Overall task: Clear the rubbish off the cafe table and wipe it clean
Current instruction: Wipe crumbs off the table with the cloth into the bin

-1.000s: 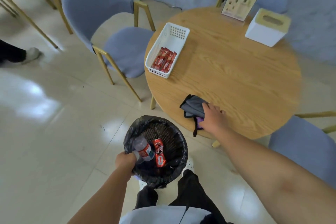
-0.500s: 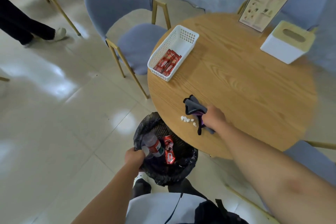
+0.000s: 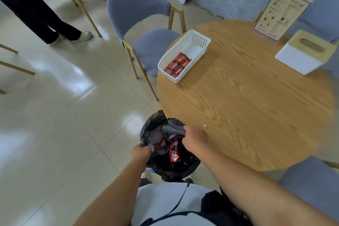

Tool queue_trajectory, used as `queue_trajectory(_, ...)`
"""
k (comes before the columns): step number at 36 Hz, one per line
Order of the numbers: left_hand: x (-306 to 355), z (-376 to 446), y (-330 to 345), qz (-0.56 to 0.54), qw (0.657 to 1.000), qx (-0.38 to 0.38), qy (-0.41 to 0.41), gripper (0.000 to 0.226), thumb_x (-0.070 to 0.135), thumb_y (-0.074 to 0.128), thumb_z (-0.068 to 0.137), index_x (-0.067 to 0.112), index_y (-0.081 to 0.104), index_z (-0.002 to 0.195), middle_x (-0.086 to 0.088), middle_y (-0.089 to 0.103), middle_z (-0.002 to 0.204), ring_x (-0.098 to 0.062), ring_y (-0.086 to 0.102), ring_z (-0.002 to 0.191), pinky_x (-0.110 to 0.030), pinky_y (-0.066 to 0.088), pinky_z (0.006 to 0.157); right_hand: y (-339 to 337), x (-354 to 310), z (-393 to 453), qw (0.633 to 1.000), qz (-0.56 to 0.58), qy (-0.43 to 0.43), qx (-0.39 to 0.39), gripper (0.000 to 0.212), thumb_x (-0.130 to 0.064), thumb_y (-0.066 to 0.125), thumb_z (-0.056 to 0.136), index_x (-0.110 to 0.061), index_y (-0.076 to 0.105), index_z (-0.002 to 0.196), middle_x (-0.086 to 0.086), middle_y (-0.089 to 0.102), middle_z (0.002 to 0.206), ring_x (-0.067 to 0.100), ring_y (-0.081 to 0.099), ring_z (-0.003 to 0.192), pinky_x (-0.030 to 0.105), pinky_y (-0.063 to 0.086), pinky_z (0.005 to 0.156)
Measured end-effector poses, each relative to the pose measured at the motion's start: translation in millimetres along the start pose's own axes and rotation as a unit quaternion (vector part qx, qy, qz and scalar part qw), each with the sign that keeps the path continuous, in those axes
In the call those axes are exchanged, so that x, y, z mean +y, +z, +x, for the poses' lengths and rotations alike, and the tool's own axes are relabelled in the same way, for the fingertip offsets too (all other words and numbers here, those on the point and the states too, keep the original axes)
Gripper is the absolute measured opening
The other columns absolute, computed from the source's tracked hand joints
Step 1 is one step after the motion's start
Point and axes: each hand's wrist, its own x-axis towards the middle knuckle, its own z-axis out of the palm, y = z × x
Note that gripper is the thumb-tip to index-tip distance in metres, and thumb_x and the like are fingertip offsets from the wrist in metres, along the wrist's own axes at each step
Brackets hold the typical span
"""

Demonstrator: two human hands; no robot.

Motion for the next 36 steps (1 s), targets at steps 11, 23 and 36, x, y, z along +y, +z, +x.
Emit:
queue_trajectory(11,6,0,-2,0.016,1.000,0.003,0.019,0.021,-0.005,0.042,0.081,0.003,0.062,0.084,-0.019,0.062,0.087,-0.034,0.060,0.074,-0.062,0.060,0.074,19,20,-9,0.878,0.467,0.082,-0.058,0.023,-0.005,0.064,0.087,-0.010,0.066,0.109,0.010,0.071,0.102,0.024,0.067,0.091,0.034,0.055,0.078)
queue_trajectory(23,1,-17,1,0.004,1.000,0.012,0.014,0.019,-0.007,0.048,0.083,0.007,0.059,0.078,-0.017,0.063,0.084,-0.036,0.062,0.077,-0.057,0.061,0.082,-67,107,16,0.848,0.505,0.152,0.058,0.022,-0.003,0.065,0.085,-0.008,0.066,0.106,0.011,0.069,0.098,0.025,0.065,0.087,0.032,0.051,0.071)
queue_trajectory(36,-18,4,-6,0.020,0.999,0.032,0.031,0.014,0.004,0.051,0.085,0.009,0.063,0.080,-0.030,0.069,0.099,-0.039,0.064,0.083,-0.061,0.060,0.080,-34,91,2,0.980,0.064,0.142,0.126,0.012,-0.015,0.053,0.094,-0.017,0.063,0.100,0.007,0.066,0.099,0.023,0.056,0.082,0.030,0.051,0.067)
